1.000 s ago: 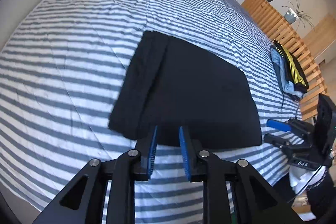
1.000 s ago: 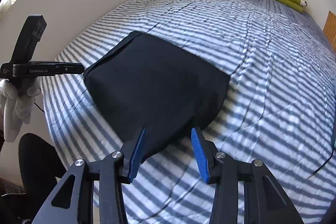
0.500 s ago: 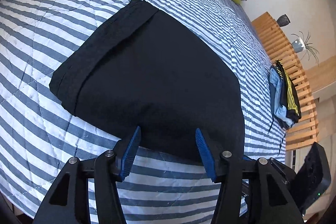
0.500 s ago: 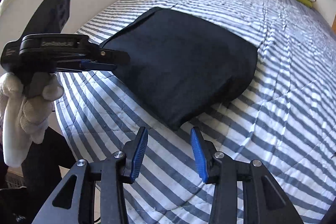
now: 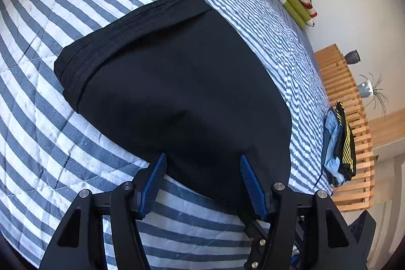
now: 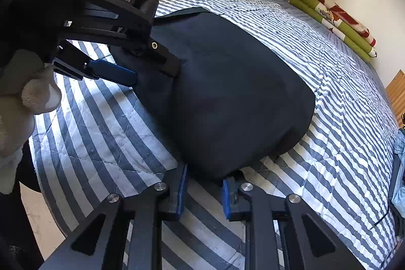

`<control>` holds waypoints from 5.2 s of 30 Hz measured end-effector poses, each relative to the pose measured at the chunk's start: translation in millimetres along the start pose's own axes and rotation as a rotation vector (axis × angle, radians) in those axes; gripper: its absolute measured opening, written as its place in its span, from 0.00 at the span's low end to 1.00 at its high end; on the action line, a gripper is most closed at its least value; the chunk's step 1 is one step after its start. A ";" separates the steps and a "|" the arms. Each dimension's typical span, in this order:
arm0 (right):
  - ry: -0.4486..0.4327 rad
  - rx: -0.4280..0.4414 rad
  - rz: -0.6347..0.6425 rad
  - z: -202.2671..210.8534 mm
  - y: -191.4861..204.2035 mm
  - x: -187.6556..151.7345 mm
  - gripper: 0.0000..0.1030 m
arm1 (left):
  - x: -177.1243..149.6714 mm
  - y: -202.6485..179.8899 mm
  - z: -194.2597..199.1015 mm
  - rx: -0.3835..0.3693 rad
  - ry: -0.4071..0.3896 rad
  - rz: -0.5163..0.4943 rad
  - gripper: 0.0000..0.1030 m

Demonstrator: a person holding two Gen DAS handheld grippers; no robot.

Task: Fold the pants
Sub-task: 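Open both tools and release the folded black pants on the bed, then grasp the folded pants edge with the left tool while the right tool grasps the other end, then carry the folded pants with both tools onto the clothes stack by the headboard, then open both tools and release the pants on top of the stack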

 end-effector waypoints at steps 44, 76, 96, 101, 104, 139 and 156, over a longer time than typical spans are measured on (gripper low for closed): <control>-0.005 0.263 0.014 53.2 23.4 62.8 0.09 | 125.9 169.9 80.6 0.144 -0.091 0.073 0.09; 0.182 0.587 -0.286 -59.6 55.3 113.1 0.14 | 93.1 142.7 67.6 0.027 -0.073 -0.009 0.17; -0.124 0.284 -0.406 144.9 -136.9 37.2 0.10 | 43.6 -203.0 69.0 -0.222 -0.038 -0.477 0.13; -0.177 0.130 -0.481 201.8 -238.7 -5.4 0.10 | 9.2 -339.2 28.6 -0.320 0.014 -0.590 0.13; -0.194 0.038 -0.519 228.4 -291.6 -26.0 0.10 | -13.4 -416.5 -1.0 -0.382 0.062 -0.626 0.13; -0.060 -0.402 -0.582 177.2 -550.4 -83.8 0.28 | -93.5 -683.8 -246.3 -0.235 0.134 -0.980 0.39; -0.112 -0.389 -0.702 230.3 -439.2 -100.9 0.42 | -91.6 -575.4 -136.7 -0.116 0.052 -0.969 0.42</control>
Point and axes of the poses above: each gripper's, at about its wrist camera, not at the fingertips, and z roughly against the way its jaws point, y to its left, x to its top, the point moved 10 cm from there along -z, roughly the way its jaws point, and after that the axes turned 4 degrees about -z, right-handed, at the moved point
